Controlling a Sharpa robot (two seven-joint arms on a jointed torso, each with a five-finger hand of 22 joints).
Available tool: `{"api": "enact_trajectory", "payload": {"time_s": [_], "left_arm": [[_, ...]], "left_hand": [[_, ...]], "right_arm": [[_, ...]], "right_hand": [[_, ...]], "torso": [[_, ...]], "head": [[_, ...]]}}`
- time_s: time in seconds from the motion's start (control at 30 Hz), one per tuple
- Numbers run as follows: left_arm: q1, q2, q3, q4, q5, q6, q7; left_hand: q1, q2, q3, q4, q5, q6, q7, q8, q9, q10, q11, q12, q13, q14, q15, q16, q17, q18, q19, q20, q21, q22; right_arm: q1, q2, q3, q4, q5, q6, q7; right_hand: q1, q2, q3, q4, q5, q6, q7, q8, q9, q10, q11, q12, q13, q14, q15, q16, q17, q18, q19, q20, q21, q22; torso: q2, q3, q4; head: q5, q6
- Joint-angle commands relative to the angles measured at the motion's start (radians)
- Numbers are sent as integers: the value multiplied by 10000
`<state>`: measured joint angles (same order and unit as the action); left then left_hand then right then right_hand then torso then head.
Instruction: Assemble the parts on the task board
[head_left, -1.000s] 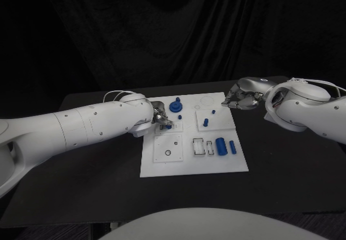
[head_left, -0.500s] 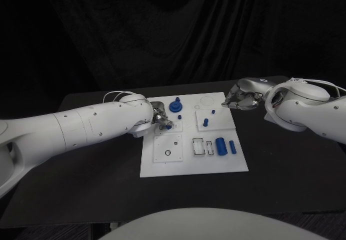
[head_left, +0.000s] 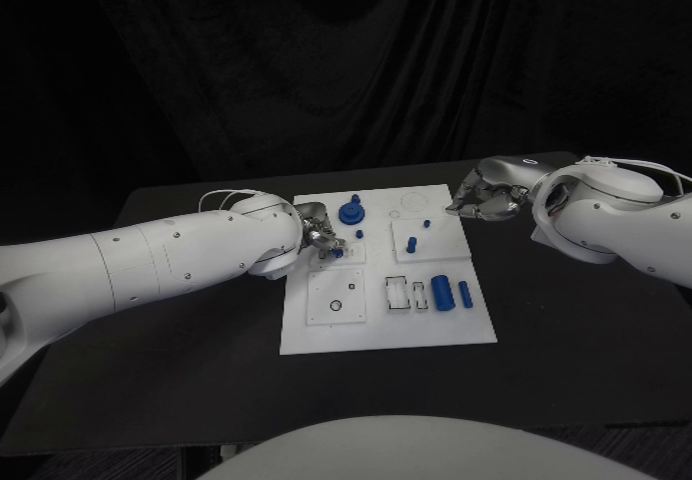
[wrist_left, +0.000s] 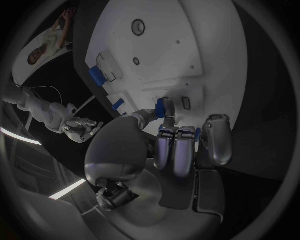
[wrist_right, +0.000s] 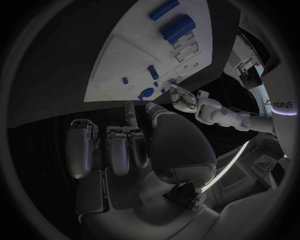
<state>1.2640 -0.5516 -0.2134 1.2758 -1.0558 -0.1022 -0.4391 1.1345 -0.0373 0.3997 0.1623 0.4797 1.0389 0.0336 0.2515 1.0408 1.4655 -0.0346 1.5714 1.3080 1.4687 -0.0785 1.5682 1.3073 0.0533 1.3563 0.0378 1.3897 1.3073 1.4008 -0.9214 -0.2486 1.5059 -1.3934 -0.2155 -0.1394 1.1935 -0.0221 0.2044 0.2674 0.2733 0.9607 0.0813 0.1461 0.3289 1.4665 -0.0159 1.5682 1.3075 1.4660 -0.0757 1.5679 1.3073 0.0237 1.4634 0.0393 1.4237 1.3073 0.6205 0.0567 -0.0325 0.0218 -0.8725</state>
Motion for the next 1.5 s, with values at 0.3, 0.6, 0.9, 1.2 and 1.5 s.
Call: {"api": "enact_trajectory", "payload": {"time_s": [0.3,0.6,0.9,1.2,1.5], "left_arm": [[-21,-288,8,422,7,-1966,700],[-171,-378,7,524,-626,-2183,519],[-438,-441,7,521,-1356,-2951,389],[-682,-429,6,569,-2113,-3621,485],[-821,-449,6,587,-2206,-3596,453]], "left_hand": [[33,44,299,-265,96,125,-59,-28,54,1053,-39,-6,2628,1021,-31,26,2635,149,148,-42,63,484],[-121,65,314,-171,-164,162,-77,-79,140,1053,-66,-6,2628,1021,-72,26,2635,137,238,-84,80,532],[-187,49,311,-142,-215,286,-138,-102,204,1053,-130,-6,2628,1021,-136,26,2635,105,394,-140,154,645],[-238,10,319,-131,-146,456,-209,-111,269,1053,-203,-6,2628,1021,-212,26,2635,84,517,-213,192,713],[-293,14,324,-88,-110,532,-225,-115,298,1053,-226,-6,2628,1021,-240,26,2635,87,531,-245,170,701]], "right_arm": [[-21,-54,7,30,-11,130,-261],[-20,-39,7,26,-11,180,-307],[-20,-16,7,19,-11,186,-345],[-19,-47,7,21,-11,209,-373],[-19,-46,7,13,-10,222,-395]], "right_hand": [[121,12,20,-71,11,82,-21,-58,11,1043,74,26,2633,1048,96,29,2635,162,230,73,-78,2104],[121,12,20,-71,11,82,-21,-58,11,1043,74,26,2633,1048,96,29,2635,162,230,73,-78,2104],[140,7,24,-85,10,81,-21,-67,11,1043,74,26,2633,1048,96,29,2635,168,216,73,-105,2095],[152,3,26,-95,10,83,-22,-69,12,1043,74,26,2633,1048,96,29,2635,168,216,73,-107,2094],[197,-6,38,-131,11,95,-25,-73,15,1043,71,26,2633,1048,94,29,2635,170,212,72,-116,2092]], "torso": [[1,-6,35],[-4,-1,37],[5,6,11],[-4,10,13],[-13,13,3]], "head": [[26,-2],[76,-2],[145,-2],[167,-2],[155,-2]]}}
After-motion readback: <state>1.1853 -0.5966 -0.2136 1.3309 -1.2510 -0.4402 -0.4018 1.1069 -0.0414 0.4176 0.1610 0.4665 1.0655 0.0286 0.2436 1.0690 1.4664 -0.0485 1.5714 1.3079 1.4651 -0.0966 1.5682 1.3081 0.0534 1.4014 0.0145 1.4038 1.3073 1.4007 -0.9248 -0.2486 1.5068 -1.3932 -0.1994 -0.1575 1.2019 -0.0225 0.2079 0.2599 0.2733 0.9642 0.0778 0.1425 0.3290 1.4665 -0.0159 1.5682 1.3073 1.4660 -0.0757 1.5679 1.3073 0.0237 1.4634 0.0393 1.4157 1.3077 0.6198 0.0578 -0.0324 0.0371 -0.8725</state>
